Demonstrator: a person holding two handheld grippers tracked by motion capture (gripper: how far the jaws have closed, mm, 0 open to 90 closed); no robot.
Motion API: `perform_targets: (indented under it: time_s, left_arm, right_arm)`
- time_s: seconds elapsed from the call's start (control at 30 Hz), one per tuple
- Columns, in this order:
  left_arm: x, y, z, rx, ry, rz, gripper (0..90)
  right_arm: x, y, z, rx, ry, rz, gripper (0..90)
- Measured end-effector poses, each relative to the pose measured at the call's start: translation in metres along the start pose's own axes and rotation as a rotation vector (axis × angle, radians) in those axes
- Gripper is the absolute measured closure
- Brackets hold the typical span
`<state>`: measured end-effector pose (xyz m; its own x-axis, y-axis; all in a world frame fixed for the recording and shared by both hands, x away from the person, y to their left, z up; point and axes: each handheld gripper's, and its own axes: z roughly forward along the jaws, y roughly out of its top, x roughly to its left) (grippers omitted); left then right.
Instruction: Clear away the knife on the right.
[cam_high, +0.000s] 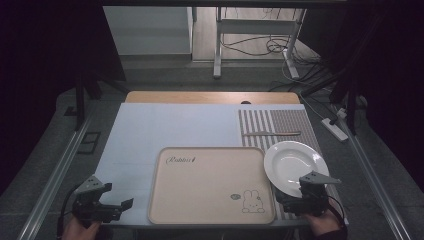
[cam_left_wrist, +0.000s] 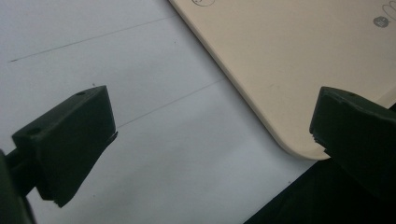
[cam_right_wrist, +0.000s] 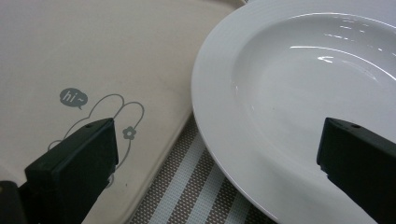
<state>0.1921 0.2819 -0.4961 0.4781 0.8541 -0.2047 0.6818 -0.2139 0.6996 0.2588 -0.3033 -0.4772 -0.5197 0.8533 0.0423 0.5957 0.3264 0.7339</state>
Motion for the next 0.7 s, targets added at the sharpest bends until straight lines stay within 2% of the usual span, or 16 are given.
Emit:
perform_targets:
  time_s: [0.7]
  left_arm:
    - [0.0001,-0.0005,-0.0005,0.000,0.000,-0.001,0.4]
  right_arm:
    - [0.0007,0.0004,0.0004,0.001,-0.002,-0.003,0.0]
